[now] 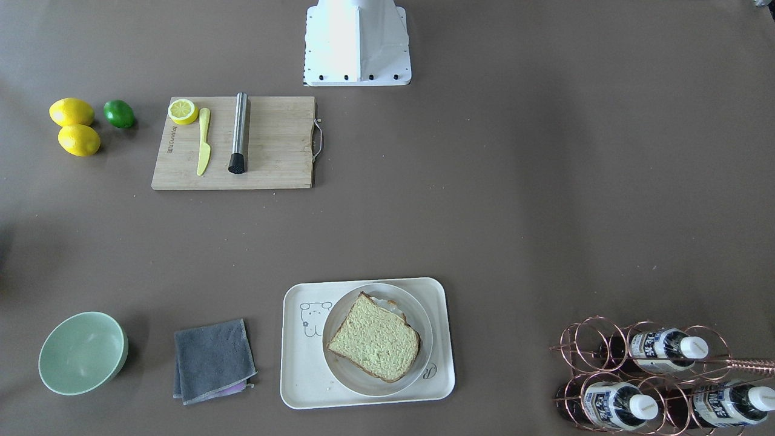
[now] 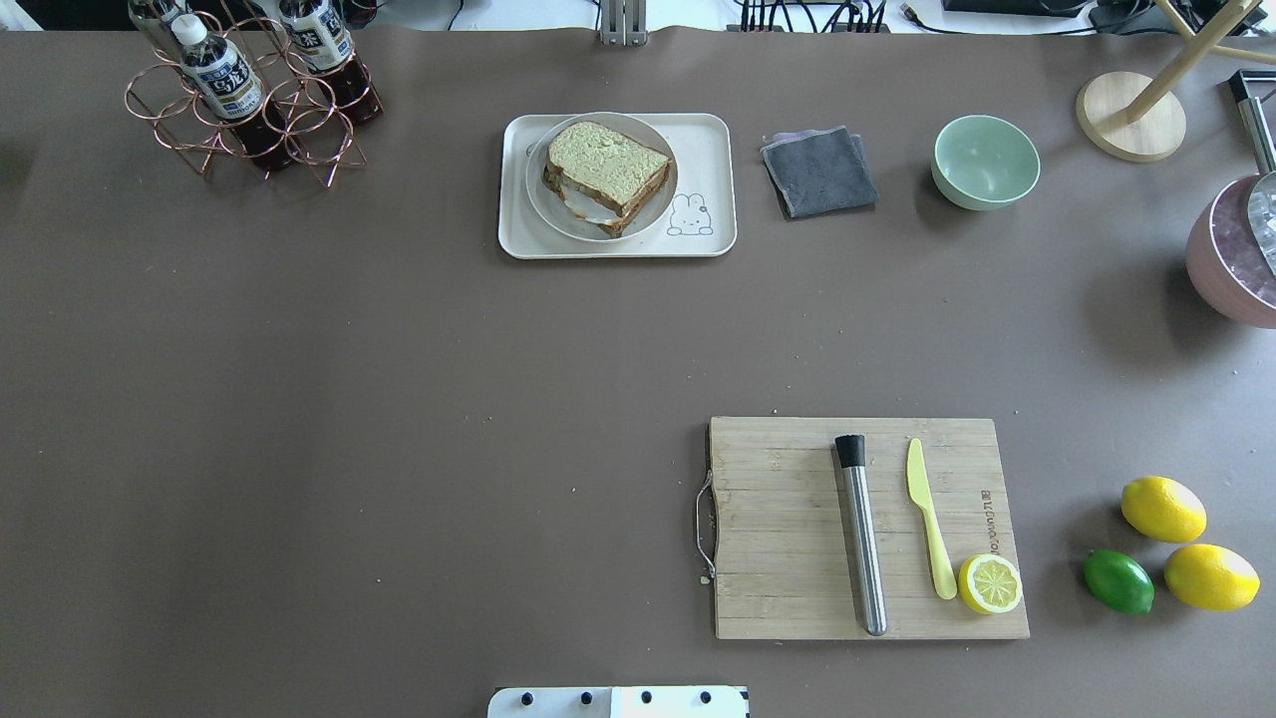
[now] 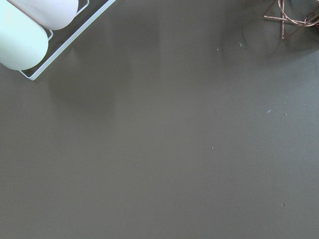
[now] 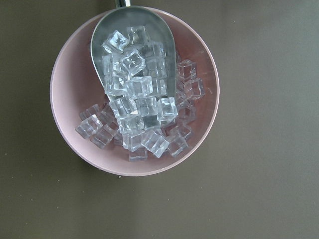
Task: Make sandwich and place on tray
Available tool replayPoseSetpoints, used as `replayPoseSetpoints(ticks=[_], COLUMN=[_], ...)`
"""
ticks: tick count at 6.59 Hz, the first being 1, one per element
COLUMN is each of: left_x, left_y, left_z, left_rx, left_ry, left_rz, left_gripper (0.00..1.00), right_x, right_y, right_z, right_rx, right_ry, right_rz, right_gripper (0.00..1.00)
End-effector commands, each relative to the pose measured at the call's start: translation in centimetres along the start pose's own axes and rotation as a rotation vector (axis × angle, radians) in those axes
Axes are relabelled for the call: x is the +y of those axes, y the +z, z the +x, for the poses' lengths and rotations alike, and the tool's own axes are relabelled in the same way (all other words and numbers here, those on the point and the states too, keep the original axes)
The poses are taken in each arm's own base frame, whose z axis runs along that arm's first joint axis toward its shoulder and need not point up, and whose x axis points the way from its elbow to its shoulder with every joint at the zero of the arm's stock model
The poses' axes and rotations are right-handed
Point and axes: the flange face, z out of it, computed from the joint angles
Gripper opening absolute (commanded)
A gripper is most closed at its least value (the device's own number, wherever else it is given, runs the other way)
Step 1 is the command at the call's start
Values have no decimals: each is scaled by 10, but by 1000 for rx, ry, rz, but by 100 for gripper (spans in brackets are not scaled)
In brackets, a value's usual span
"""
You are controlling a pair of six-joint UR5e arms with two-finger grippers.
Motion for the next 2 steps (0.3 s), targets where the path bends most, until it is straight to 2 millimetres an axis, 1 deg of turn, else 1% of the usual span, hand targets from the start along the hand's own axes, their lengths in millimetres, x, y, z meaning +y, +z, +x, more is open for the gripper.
replayPoseSetpoints(ticks=[1, 2], left_x=[0, 0], left_y=[1, 0], left_z=[0, 2], left_rx=[2, 4], left_ry=[3, 6], left_rz=[-1, 1], left_gripper=[98, 98], right_x=[1, 1], right_y=[1, 0], right_z=[2, 3], right_rx=[0, 0], right_ry=[3, 5], right_rz=[-2, 0], right_gripper=[100, 100])
